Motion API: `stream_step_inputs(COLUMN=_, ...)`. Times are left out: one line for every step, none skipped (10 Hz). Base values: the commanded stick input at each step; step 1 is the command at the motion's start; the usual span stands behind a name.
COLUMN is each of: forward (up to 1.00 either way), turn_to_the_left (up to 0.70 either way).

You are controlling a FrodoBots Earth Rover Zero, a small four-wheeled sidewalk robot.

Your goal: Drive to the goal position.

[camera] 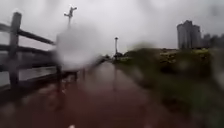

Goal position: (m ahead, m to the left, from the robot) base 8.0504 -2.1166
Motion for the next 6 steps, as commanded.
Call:
stream_step_inputs(forward=1.0, turn_to_the_left=0.0)
stream_step_inputs(forward=1.0, turn_to_the_left=0.0)
stream_step_inputs(forward=1.0, turn_to_the_left=0.0)
stream_step_inputs(forward=1.0, turn_to_the_left=0.0)
stream_step_inputs(forward=1.0, turn_to_the_left=0.0)
stream_step_inputs(forward=1.0, turn_to_the_left=0.0)
